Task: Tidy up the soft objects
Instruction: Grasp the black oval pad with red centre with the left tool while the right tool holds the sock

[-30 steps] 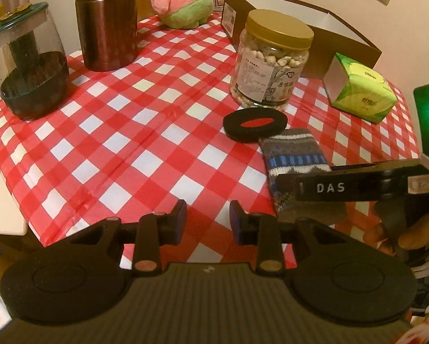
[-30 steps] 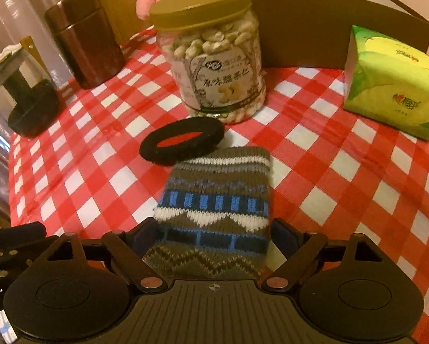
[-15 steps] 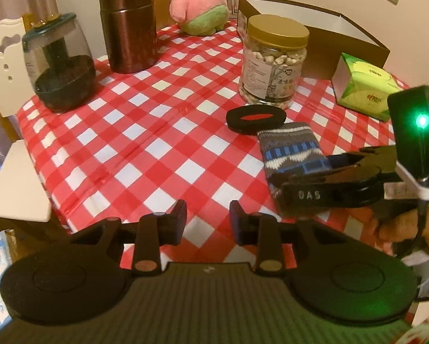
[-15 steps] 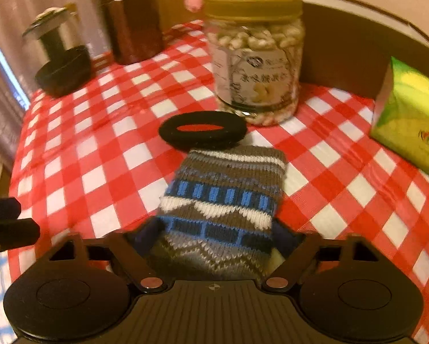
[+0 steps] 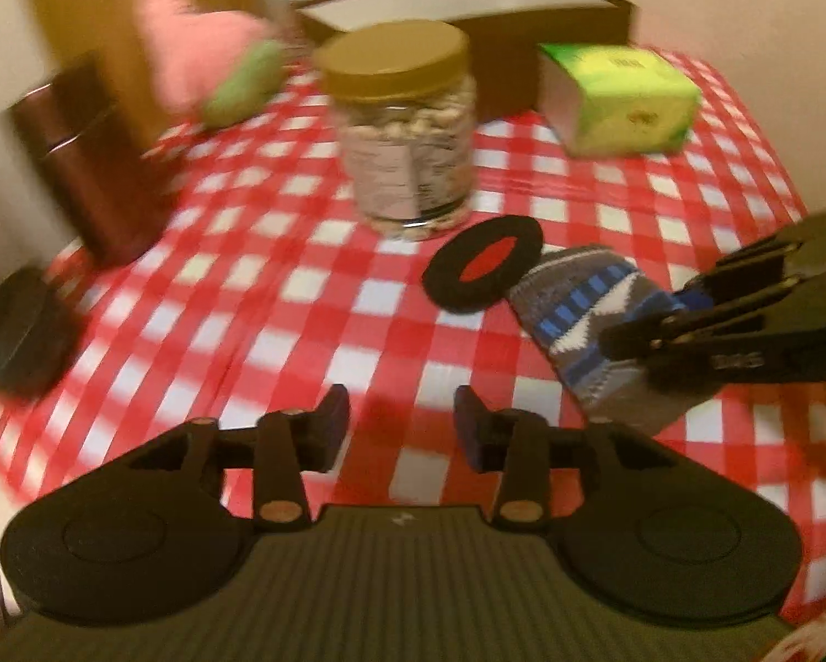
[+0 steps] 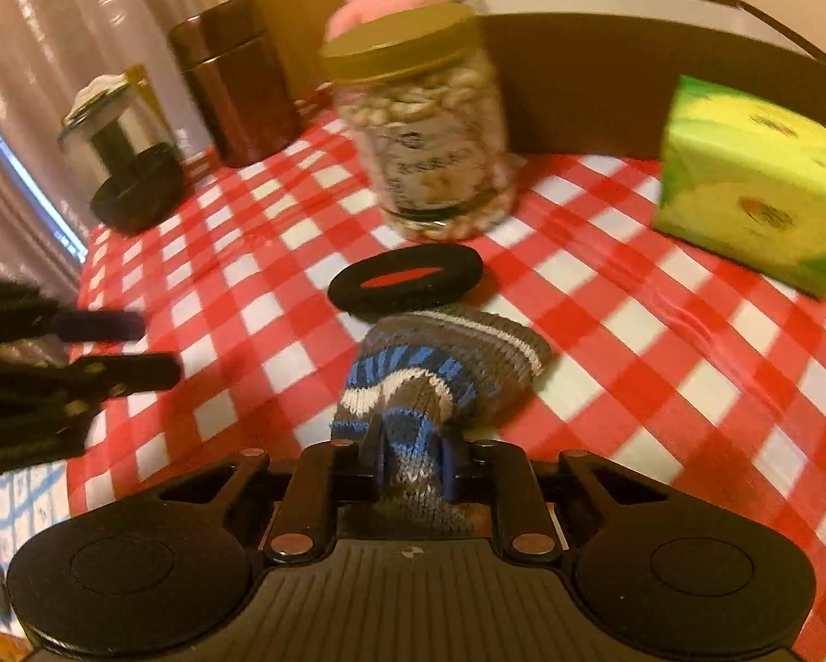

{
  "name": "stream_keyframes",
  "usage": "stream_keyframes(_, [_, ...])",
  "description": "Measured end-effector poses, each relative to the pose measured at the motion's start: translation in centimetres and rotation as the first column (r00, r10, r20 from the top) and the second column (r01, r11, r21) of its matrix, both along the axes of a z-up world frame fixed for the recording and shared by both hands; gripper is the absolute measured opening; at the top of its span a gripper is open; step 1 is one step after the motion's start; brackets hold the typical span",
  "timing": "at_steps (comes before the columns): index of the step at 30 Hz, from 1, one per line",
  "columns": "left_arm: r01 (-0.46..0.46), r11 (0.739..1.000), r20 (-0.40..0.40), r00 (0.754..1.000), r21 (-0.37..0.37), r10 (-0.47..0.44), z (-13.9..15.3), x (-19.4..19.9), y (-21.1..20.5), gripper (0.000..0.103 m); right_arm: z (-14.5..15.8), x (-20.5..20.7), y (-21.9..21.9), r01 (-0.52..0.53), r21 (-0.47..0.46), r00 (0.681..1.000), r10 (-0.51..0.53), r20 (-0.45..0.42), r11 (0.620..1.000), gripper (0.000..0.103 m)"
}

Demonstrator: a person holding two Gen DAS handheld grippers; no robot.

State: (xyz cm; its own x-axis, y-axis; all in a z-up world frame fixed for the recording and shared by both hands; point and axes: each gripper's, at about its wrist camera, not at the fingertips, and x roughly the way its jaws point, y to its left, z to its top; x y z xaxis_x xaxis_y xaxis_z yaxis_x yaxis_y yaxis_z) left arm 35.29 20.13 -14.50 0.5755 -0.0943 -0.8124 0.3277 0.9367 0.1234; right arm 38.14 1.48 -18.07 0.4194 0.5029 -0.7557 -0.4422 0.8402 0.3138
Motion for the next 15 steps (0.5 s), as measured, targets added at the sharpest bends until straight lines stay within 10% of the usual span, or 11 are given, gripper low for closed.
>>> stream_keyframes(6, [0.269,0.962,-0.024,0.963,-0.040,-0.270,-2.2,4.8,-0.4,0.045,-0.2,0.1,-0.9,0.061,-0.029,0.996,-0.063,-0.058,0.998,0.019])
stream_keyframes(8, [0.331,0.940,-0.031,0.942,-0.075,-0.334,-2.8,6.2,-0.4,0.045,0.0,0.1,-0.8,0.106,-0.049,0.992,-0.109,-0.068,0.993,0.029])
stream_keyframes(10, [0.371,0.923,-0.038,0.926,-0.104,-0.376,-3.1,7.5,-0.4,0.046,0.0,0.2,-0.9,0.156,-0.083,0.983,-0.162,-0.081,0.984,0.062])
stream_keyframes(15, [0.421,0.891,-0.048,0.900,-0.172,-0.434,-3.7,9.5,-0.7,0.059,0.5,-0.7,-1.1,0.289,-0.113,0.952,-0.298,-0.069,0.951,0.074])
